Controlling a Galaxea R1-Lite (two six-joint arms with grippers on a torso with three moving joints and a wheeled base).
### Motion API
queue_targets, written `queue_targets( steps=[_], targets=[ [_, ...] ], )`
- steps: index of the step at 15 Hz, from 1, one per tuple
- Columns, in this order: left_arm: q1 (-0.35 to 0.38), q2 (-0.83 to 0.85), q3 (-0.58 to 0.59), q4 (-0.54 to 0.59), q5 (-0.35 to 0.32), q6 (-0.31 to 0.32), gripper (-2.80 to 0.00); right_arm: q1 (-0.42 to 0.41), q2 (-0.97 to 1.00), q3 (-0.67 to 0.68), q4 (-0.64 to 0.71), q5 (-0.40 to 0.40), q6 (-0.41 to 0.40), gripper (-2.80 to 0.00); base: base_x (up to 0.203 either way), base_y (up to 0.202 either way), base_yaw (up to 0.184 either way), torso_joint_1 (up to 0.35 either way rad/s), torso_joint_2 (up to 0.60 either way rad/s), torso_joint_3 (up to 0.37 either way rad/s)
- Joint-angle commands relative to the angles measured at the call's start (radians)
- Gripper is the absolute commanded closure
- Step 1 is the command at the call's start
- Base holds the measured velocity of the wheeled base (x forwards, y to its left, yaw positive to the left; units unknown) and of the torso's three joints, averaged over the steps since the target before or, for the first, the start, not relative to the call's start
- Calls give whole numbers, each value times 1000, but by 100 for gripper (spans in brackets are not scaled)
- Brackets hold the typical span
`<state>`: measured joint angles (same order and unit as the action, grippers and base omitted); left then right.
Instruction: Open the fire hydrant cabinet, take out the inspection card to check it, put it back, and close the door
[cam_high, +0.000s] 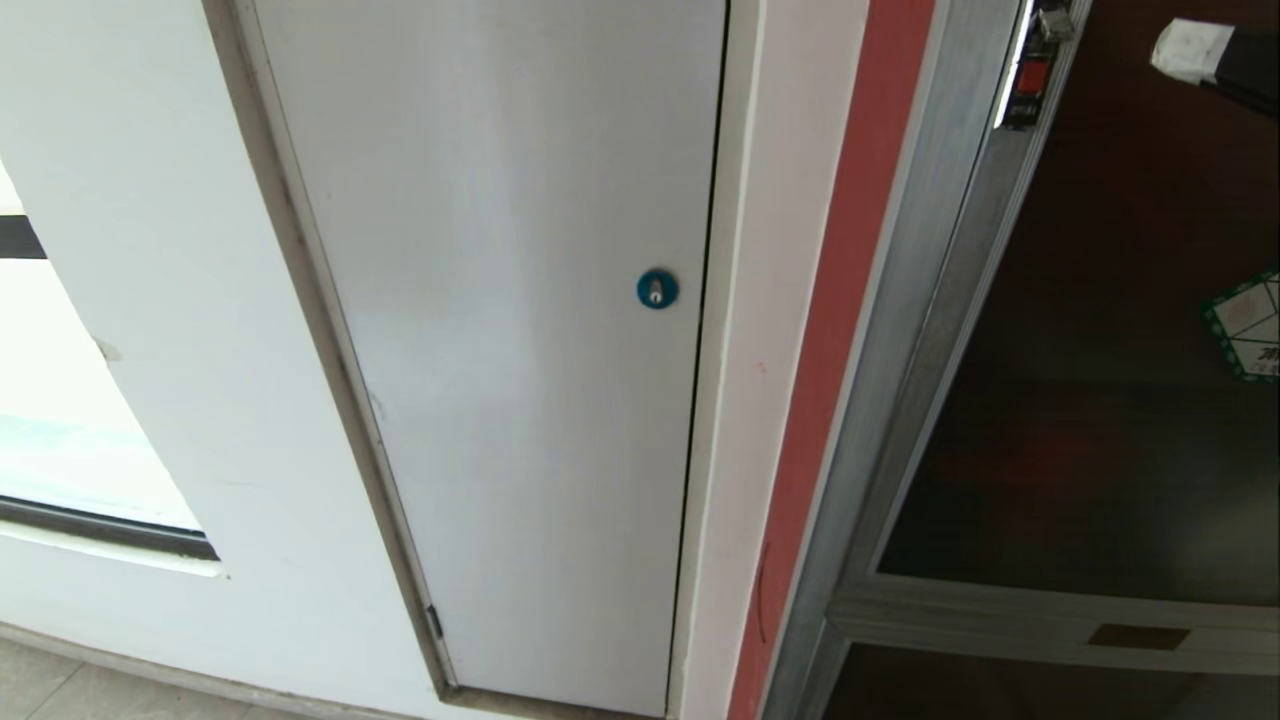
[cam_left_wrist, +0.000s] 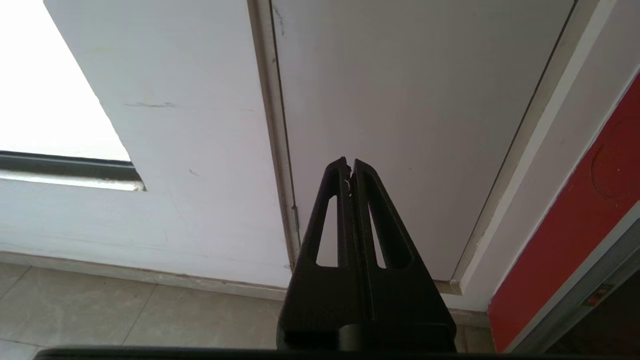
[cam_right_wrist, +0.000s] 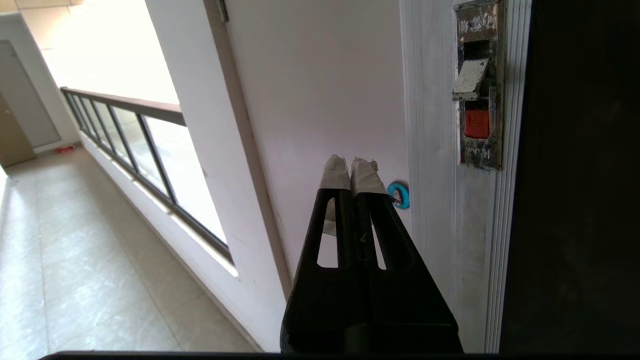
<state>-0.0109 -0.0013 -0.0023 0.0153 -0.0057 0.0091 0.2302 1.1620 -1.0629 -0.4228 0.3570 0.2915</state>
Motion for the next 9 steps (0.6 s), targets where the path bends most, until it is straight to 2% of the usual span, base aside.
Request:
queue_targets(
  steps=[1,3,9],
  targets=[
    [0,1,-1,0,0,0,0,0,31,-74,24,-14,2,0,0,0,0,0,0,0],
    [0,1,0,0,0,0,0,0,46,-118,61,-21,2,0,0,0,0,0,0,0],
    [0,1,-1,0,0,0,0,-3,137,-187,64,-51,-1,0,0,0,0,0,0,0]
  ],
)
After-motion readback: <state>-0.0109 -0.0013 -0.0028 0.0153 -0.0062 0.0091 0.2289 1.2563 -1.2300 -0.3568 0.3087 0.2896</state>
